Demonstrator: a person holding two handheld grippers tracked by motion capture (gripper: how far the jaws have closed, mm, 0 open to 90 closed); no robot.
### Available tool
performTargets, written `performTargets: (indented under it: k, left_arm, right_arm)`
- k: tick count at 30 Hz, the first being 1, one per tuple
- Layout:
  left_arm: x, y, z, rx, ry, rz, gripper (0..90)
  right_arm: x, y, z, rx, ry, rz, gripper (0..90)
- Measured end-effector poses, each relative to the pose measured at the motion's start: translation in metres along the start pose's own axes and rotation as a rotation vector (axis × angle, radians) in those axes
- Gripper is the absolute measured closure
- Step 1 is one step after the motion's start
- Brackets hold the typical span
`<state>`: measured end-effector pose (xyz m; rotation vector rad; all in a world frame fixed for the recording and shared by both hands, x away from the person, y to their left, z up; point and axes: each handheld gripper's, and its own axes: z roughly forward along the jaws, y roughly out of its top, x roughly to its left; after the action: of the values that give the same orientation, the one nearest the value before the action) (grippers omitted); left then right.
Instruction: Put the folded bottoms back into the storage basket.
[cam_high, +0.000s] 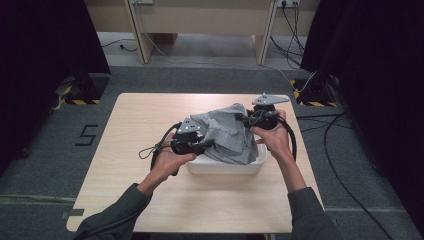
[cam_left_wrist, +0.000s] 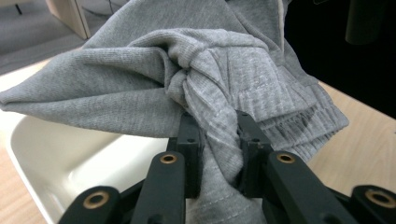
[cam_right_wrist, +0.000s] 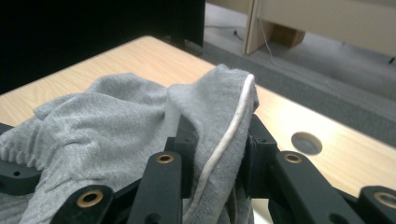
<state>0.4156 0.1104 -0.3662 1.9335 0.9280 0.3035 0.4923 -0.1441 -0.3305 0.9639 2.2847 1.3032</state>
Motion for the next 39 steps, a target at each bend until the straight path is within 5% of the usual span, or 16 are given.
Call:
performTargets:
  k: [19,26,29,32,39]
  left_arm:
    - [0.008,-0.020,0.030,0.156,0.041,0.015,72.5]
    - [0.013,-0.025,0.038,0.224,0.026,-0.017,66.7]
    - [0.013,-0.026,0.038,0.223,0.030,-0.018,62.0]
    - [0.013,-0.023,0.037,0.218,0.027,-0.034,53.6]
    - [0.009,-0.016,0.028,0.185,0.044,-0.026,47.3]
  right_arm:
    - [-0.017,-0.031,0.046,0.134,-0.022,0.061,72.5]
    - [-0.020,-0.038,0.055,0.174,-0.044,0.092,70.6]
    - [-0.021,-0.042,0.059,0.235,-0.052,0.206,48.5]
    - [-0.021,-0.041,0.059,0.229,-0.096,0.202,32.2]
    - [-0.016,-0.036,0.053,0.208,-0.051,0.202,30.0]
